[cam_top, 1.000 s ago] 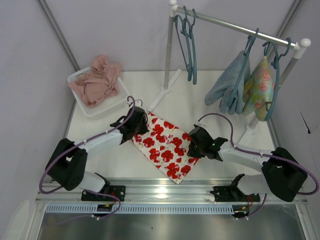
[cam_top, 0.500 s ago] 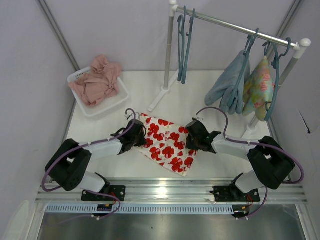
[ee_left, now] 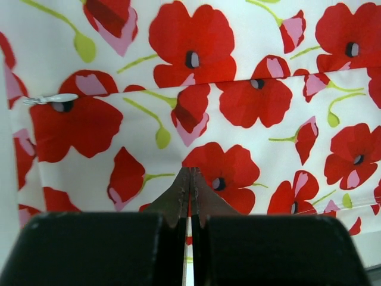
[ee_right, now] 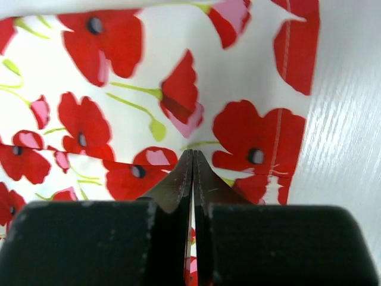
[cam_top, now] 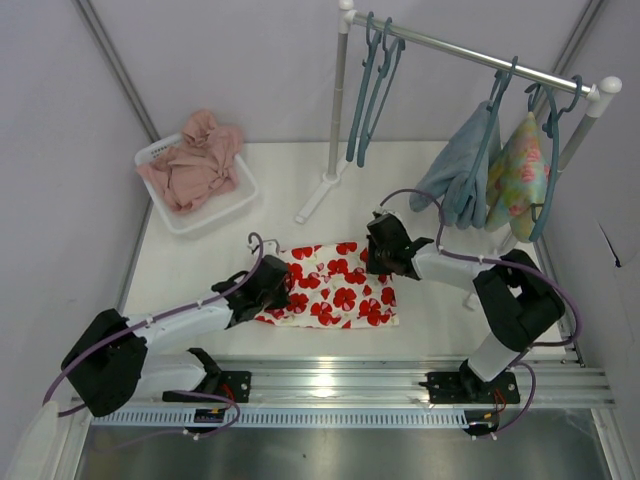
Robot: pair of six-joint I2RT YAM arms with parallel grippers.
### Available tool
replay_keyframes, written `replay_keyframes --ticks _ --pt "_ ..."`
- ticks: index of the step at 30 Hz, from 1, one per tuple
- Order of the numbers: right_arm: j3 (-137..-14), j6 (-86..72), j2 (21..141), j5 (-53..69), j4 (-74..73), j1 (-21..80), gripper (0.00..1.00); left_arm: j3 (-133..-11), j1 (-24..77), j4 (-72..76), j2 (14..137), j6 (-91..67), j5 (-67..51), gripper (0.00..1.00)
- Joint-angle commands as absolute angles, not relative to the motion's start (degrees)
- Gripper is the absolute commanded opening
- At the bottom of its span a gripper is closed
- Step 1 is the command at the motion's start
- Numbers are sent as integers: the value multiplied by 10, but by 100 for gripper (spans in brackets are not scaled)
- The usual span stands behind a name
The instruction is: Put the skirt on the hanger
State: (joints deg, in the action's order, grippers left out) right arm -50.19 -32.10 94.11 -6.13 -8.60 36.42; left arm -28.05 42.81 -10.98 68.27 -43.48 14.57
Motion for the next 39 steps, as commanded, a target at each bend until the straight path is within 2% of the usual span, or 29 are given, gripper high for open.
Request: replay_keyframes --ticks 1,4,7,9,10,11,13,14,16,24,31,39 --pt "-539 -283 919 -42 -129 364 1 -329 415 -150 673 -403 171 0" --pt "-543 -274 870 -35 -157 364 9 -356 401 -167 659 -376 168 2" --pt "-541 -269 818 -18 -177 364 23 -360 368 -172 627 -356 150 14" --pt "-536 -266 785 -7 -186 364 32 -348 325 -168 594 -343 136 26" --pt "-535 -268 774 -7 -193 364 47 -342 309 -165 582 -339 114 34" --pt "-532 -269 766 -7 -196 365 54 -334 275 -159 571 -338 102 56" --pt "-518 -272 739 12 -193 365 70 -319 247 -149 536 -338 75 72" --pt "-512 -273 730 14 -192 365 73 -309 230 -142 527 -338 72 84" --pt "-497 -278 716 20 -186 366 78 -295 215 -131 515 -345 69 90" --pt "-479 -290 708 31 -192 374 80 -245 171 -78 580 -367 54 88" --pt "-468 -294 697 35 -192 380 80 -207 171 -25 606 -374 33 78" --pt "-463 -302 705 40 -185 386 81 -178 171 15 614 -375 12 72"
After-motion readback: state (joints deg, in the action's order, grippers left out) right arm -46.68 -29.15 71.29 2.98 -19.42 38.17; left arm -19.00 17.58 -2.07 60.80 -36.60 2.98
